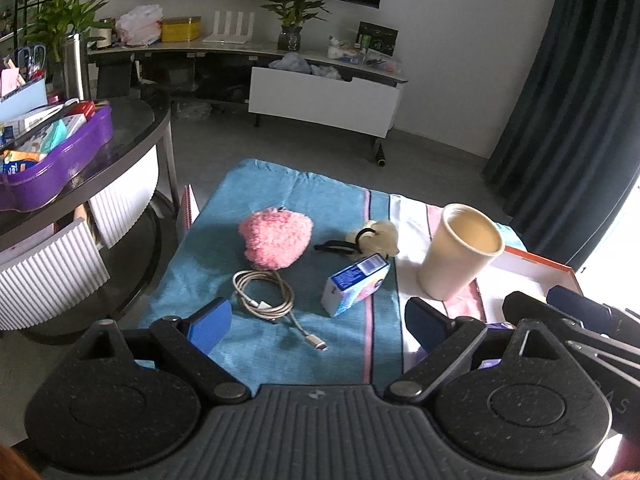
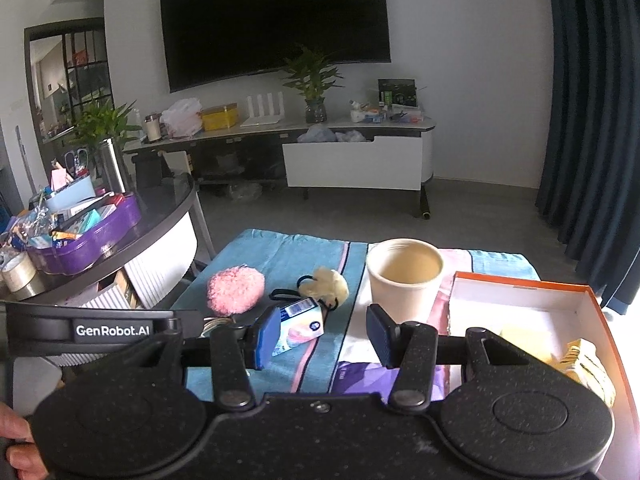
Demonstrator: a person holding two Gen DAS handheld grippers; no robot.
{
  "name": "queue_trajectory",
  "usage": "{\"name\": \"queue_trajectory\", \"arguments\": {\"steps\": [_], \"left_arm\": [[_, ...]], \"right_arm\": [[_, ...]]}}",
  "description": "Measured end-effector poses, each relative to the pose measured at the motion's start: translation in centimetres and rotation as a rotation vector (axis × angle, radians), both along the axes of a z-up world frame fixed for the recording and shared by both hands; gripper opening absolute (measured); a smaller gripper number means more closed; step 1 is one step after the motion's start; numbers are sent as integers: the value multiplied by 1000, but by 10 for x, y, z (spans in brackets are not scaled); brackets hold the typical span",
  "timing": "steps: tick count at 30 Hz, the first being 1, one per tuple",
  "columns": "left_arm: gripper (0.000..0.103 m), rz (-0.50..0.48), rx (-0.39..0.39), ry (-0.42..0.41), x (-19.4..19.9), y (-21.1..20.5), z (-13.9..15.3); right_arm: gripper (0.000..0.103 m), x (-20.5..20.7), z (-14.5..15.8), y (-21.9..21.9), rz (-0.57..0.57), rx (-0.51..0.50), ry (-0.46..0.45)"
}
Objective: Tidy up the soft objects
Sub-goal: 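Withdraw both tools from the box toward the pink ball and tissue box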
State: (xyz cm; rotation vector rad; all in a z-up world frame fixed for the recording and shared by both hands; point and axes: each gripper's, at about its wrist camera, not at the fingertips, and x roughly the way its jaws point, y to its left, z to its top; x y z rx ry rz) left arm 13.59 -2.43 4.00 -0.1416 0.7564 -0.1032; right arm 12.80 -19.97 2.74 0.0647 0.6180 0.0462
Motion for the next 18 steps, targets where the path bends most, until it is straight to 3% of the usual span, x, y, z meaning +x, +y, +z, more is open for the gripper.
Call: {"name": "queue_trajectory", "arguments": {"steps": [18], "left_arm": [[96, 49, -16, 39, 5, 32, -17]], "right_arm": [[59, 16, -18, 26, 47, -4, 57]]}}
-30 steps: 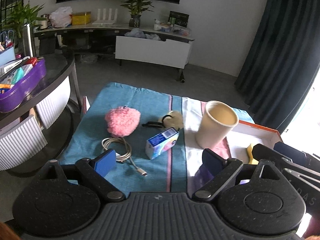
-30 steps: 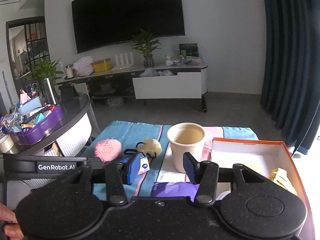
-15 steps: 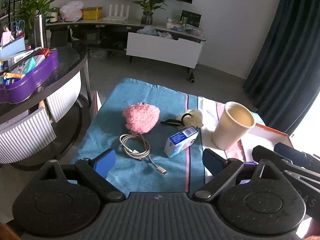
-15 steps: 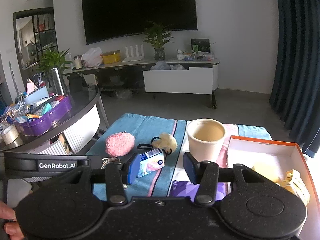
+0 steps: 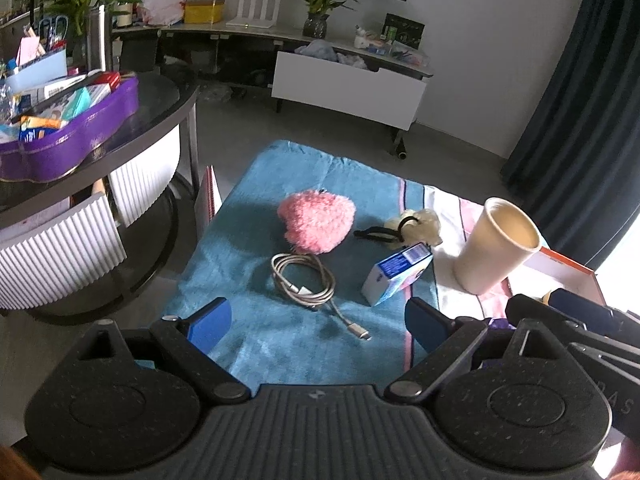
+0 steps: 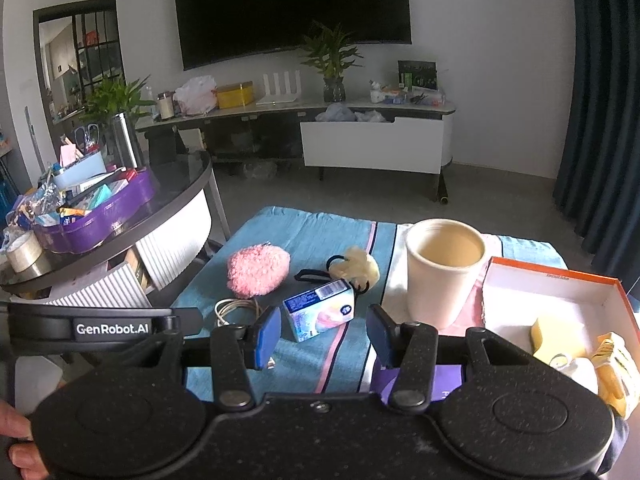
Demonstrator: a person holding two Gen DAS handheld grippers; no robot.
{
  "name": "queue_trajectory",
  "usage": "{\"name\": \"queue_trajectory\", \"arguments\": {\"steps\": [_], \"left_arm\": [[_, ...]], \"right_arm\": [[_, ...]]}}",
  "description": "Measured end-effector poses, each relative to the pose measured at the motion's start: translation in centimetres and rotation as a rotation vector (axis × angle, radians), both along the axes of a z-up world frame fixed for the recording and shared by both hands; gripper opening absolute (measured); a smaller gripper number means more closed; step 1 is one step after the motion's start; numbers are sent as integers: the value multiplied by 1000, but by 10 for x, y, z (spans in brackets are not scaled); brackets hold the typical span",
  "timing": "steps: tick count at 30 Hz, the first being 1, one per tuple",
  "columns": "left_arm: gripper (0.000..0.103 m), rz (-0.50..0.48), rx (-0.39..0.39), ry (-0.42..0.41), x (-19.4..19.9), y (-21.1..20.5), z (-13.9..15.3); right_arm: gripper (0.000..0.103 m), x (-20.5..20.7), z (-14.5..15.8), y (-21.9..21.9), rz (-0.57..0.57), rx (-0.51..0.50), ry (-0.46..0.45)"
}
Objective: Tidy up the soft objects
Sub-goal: 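Withdraw both tools from the box toward the pink ball and tissue box, then grasp the pink fuzzy ball with the left tool while the right tool grasps the blue tissue box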
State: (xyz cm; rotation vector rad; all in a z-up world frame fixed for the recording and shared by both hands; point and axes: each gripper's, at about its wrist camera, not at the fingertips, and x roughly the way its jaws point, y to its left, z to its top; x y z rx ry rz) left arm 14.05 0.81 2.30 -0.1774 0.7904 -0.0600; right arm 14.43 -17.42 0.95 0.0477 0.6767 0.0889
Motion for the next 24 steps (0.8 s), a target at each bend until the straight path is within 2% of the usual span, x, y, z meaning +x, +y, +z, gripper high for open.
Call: {"name": "queue_trajectory", "arguments": {"steps": [16, 24], "left_arm": [[96, 44, -6, 53, 16, 25, -23], [96, 14, 42, 58, 43, 27, -37]], "right_arm": [[59, 14, -19, 3, 1, 7, 48], [59, 23, -25, 5, 6, 17, 60]]}}
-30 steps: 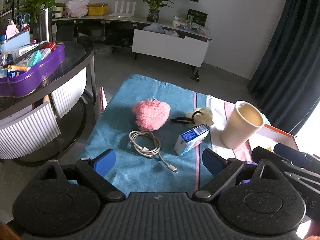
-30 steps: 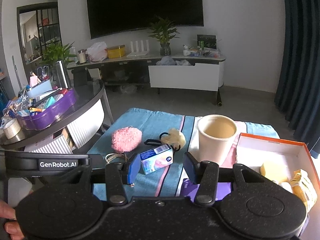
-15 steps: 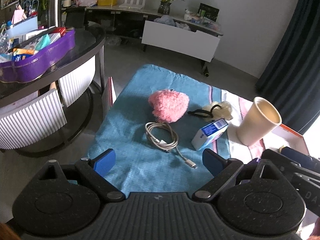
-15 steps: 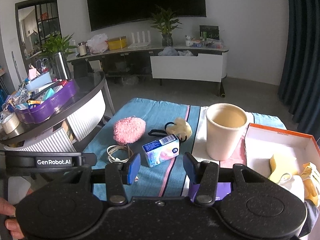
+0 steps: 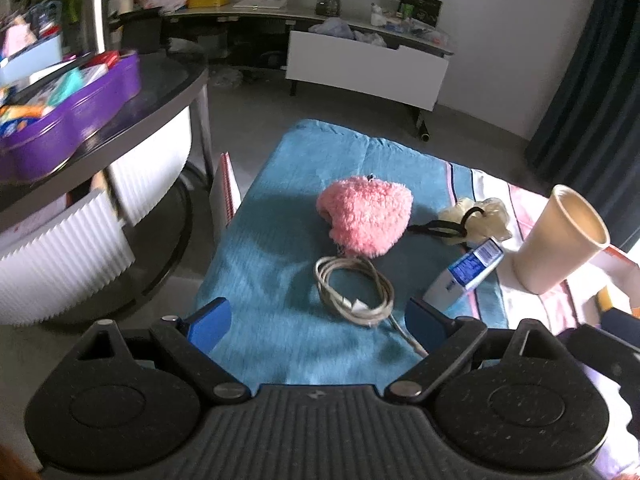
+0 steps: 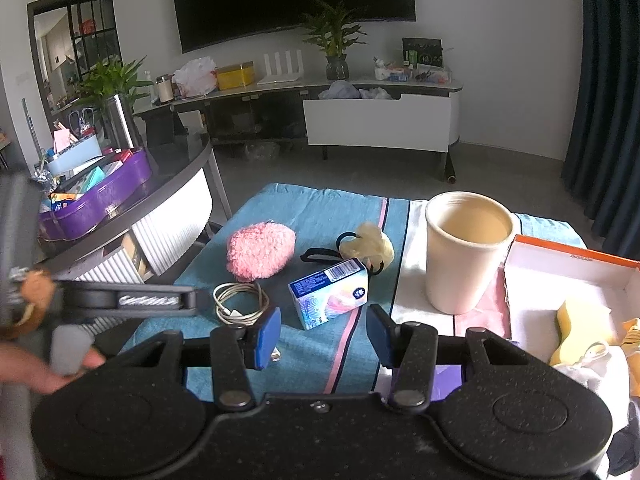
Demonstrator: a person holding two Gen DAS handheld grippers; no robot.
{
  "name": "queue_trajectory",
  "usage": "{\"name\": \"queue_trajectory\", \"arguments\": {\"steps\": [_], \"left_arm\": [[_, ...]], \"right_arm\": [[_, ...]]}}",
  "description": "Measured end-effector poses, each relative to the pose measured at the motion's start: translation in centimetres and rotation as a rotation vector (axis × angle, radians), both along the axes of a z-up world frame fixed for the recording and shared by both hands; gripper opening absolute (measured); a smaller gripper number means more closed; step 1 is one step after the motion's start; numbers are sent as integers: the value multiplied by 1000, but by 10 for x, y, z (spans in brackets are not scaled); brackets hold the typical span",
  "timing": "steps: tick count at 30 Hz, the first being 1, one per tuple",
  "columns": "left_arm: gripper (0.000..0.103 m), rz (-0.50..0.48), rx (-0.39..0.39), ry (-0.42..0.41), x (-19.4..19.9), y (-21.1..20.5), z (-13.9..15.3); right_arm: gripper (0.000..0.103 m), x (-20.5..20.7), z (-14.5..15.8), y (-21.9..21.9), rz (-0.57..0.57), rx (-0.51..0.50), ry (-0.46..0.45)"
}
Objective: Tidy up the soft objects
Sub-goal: 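Grasp the pink fuzzy ball with the left tool while the right tool grasps the blue tissue box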
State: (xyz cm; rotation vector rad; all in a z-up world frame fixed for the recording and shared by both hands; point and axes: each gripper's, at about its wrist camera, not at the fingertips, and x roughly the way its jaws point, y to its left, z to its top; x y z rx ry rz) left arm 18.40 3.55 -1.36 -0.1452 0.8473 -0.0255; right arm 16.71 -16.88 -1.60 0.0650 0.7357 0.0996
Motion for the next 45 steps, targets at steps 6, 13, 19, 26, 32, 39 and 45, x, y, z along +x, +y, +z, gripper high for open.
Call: {"name": "queue_trajectory", "arguments": {"steps": [6, 13, 19, 26, 32, 39, 45], "left_arm": [[101, -101, 61, -19, 41, -8, -16], [97, -176, 95, -2, 94, -22, -40], [56, -202, 90, 6, 118, -26, -56], [34, -222, 34, -8, 116, -18, -53], [33, -204, 3, -25, 91, -3, -33], [34, -211, 34, -71, 63, 5, -24], [34, -207, 8, -73, 65, 8, -26]], "right_arm": [[59, 3, -4, -4, -14, 4, 11], [59, 12, -8, -11, -44, 13, 29], [59, 20, -12, -10, -61, 27, 46], [65, 35, -16, 0, -85, 76, 81], [68, 63, -25, 6, -178, 162, 137], [72, 106, -47, 22, -297, 126, 214], [63, 130, -72, 25, -339, 68, 272]]}}
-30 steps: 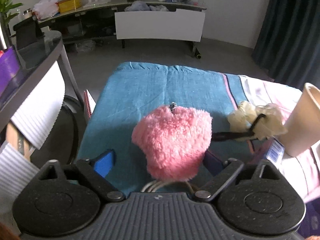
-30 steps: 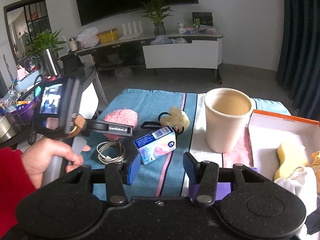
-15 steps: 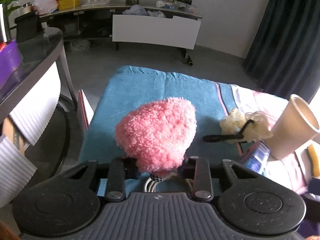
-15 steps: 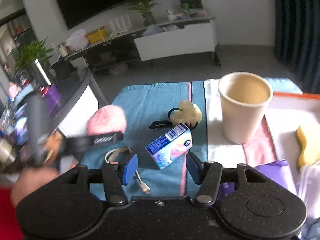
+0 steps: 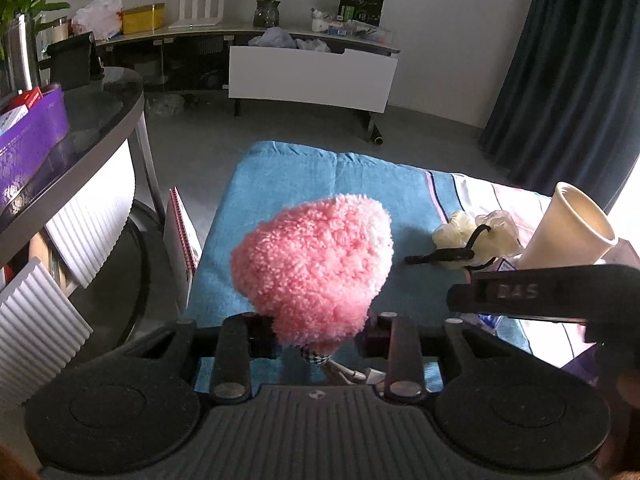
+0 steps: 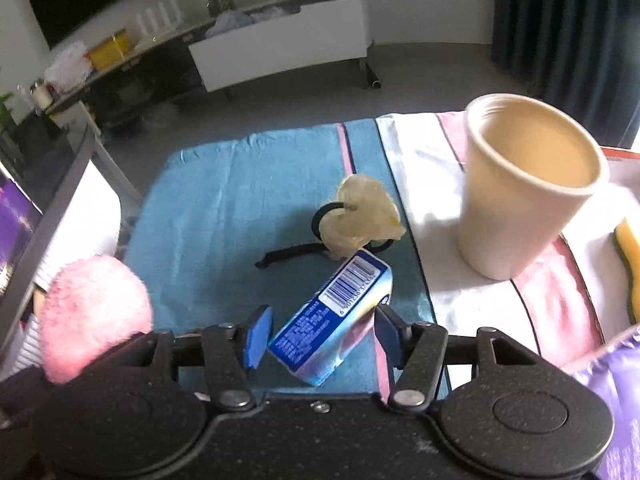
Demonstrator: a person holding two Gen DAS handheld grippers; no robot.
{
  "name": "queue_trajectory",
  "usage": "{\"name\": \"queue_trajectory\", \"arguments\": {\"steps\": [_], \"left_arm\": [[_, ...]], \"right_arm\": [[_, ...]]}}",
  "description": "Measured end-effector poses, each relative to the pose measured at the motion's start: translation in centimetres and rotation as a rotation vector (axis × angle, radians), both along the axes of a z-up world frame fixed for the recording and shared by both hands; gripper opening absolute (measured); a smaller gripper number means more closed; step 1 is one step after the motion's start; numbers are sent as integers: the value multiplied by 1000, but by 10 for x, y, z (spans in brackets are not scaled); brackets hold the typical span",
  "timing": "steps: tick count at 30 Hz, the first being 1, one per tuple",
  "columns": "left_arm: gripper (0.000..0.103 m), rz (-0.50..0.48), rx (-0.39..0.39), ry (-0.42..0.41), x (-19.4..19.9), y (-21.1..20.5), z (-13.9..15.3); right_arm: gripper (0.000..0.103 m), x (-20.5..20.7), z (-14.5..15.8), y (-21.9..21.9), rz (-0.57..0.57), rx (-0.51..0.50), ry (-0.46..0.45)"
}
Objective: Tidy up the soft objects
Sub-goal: 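Grasp the pink fuzzy ball with the left tool while the right tool grasps the blue tissue box, then carry the pink fuzzy ball and blue tissue box in both tools toward the white box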
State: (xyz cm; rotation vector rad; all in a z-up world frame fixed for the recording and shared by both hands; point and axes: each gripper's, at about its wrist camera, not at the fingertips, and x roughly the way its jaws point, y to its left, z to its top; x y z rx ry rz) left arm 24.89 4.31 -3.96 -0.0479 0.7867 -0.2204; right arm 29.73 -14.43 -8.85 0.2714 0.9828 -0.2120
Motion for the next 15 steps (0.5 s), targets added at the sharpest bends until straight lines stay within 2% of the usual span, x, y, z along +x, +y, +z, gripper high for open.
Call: {"name": "queue_trajectory", "arguments": {"steps": [3, 8, 15], "left_arm": [[34, 3, -4, 8, -1, 5, -3], [33, 0, -12, 14, -1, 5, -3], [33, 6, -27, 5, -15, -3, 12]], "right_arm": [[32, -1, -1, 2, 23, -39, 10], [31, -16, 10, -1, 55, -65, -32], [31, -58, 53, -2, 193, -96, -140]]}}
